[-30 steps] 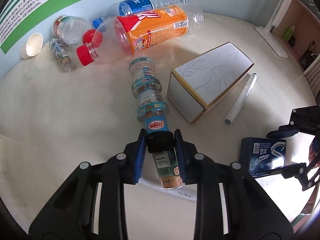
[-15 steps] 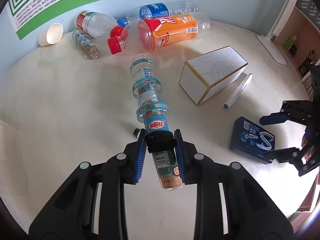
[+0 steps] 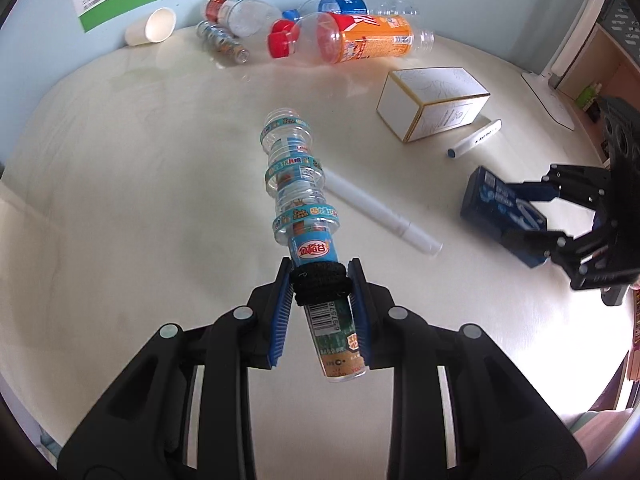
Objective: Collect trash
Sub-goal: 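Carry the blue gum box and stacked bottles over the teal bin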
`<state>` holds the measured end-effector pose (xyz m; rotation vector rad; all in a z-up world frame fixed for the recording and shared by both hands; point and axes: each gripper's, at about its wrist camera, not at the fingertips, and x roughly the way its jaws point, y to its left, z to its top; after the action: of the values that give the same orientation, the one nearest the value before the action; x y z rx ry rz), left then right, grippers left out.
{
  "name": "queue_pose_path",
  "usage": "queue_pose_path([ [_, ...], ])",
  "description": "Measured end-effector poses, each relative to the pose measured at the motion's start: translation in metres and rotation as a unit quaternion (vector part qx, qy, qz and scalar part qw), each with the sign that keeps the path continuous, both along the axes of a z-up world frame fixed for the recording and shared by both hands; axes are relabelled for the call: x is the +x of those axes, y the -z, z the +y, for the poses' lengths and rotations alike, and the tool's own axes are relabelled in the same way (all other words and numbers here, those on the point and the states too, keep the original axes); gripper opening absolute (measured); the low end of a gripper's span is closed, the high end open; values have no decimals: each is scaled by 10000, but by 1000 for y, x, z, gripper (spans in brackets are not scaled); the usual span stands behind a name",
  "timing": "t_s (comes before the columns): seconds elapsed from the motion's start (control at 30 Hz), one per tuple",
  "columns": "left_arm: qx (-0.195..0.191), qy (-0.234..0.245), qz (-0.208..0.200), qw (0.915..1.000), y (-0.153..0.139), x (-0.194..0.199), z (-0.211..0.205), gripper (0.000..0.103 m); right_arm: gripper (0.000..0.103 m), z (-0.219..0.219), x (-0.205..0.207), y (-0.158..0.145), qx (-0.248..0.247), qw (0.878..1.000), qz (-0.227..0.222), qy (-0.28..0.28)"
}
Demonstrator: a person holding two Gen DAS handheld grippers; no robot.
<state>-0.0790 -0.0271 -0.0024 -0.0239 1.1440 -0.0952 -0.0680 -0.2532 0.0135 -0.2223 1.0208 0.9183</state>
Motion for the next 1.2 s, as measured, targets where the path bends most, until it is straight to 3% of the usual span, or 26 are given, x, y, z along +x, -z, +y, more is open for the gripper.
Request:
queue_pose_path([
  [0.37,90,-747,-301,9967,-23,-68,38,25,53,41,-19,-46,327,9983,-139,-459],
  [0.53,165,-1206,-414,9917,-32,-112,63,25,53,88,-36,-60,466,9942,-176,-953],
  [0.7,211,-1844,-457,9816,-36,-168,94,25,53,146,-66,-67,573,9852,-112,-1610],
  [0.93,258,-2970,-371,9538,-33,-260,138,25,53,239,-124,-71,590,9592,-34,-2765],
  [1.2,169,-4185,-161,9079,-13,-373,175,25,53,332,-212,-66,568,9175,141,-3934],
])
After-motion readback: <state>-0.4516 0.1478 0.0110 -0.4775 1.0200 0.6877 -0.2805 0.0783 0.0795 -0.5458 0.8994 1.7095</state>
